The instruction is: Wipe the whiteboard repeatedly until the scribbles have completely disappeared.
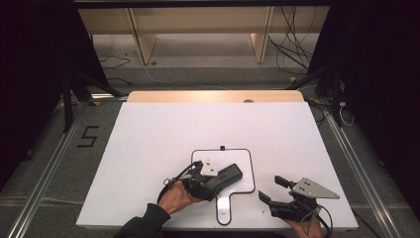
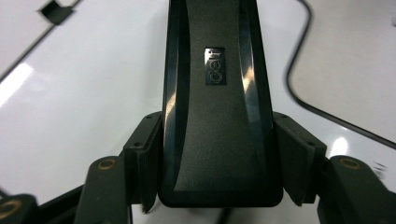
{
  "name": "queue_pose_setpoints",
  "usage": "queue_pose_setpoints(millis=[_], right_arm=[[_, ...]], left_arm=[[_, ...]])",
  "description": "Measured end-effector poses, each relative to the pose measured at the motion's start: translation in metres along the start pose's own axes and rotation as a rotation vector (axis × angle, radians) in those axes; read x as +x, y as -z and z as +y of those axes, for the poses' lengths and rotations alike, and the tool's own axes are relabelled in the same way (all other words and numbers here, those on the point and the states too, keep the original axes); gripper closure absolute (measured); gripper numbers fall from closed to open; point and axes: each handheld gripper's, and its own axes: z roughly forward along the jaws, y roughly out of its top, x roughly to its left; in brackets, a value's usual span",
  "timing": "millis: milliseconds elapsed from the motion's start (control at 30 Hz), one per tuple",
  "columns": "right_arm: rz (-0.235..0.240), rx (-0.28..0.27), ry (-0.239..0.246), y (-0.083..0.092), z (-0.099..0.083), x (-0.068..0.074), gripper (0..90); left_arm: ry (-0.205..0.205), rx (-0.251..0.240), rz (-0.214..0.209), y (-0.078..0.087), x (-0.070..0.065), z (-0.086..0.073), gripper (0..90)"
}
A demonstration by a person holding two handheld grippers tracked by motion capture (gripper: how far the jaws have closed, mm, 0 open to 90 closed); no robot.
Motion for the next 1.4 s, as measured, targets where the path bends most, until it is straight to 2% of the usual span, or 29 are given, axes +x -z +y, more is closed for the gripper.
queue_pose_setpoints(millis=[100, 200, 400, 567, 667, 800, 867, 1000, 1100, 1233, 1333, 1400], right_arm=[[0.000, 0.001, -0.001, 0.000, 0.000, 0.000, 21.8], [0.000, 0.004, -0.001, -0.001, 0.000, 0.000, 21.8], [-0.002, 0.005, -0.002, -0.002, 0.000, 0.000, 21.8], [-0.002, 0.000, -0.003, -0.001, -0.001, -0.001, 21.8], [-0.003, 0.002, -0.002, 0.000, 0.000, -0.001, 21.8], [-0.004, -0.001, -0.002, 0.000, 0.000, -0.001, 21.8], [-0.003, 0.000, -0.002, 0.000, 0.000, -0.001, 21.8], [-0.001, 0.003, -0.001, -0.001, 0.000, 0.000, 21.8], [-0.002, 0.002, 0.000, 0.000, 0.000, 0.000, 21.8], [-0.004, 0.001, 0.000, 0.000, 0.000, -0.001, 21.8], [-0.005, 0.001, -0.002, 0.000, 0.000, -0.001, 21.8], [-0.005, 0.002, -0.001, 0.000, 0.000, -0.001, 21.8]], left_arm=[[-0.027, 0.013, -0.009, -0.001, -0.011, 0.004, 40.6], [-0.001, 0.010, -0.012, -0.007, -0.011, 0.010, 40.6], [0.004, 0.016, 0.003, -0.009, -0.003, 0.013, 40.6], [0.041, 0.025, 0.028, -0.007, 0.009, 0.012, 40.6], [0.050, 0.035, 0.039, -0.004, 0.016, 0.009, 40.6], [0.067, 0.033, 0.037, -0.004, 0.016, 0.009, 40.6], [0.043, 0.039, 0.007, -0.004, 0.013, 0.010, 40.6], [0.009, 0.041, -0.002, -0.011, -0.001, 0.019, 40.6], [0.006, 0.046, 0.000, -0.014, -0.003, 0.023, 40.6], [0.028, 0.047, 0.024, -0.015, 0.005, 0.025, 40.6], [0.070, 0.036, 0.041, -0.017, 0.014, 0.025, 40.6], [0.072, 0.038, 0.046, -0.017, 0.015, 0.026, 40.6]])
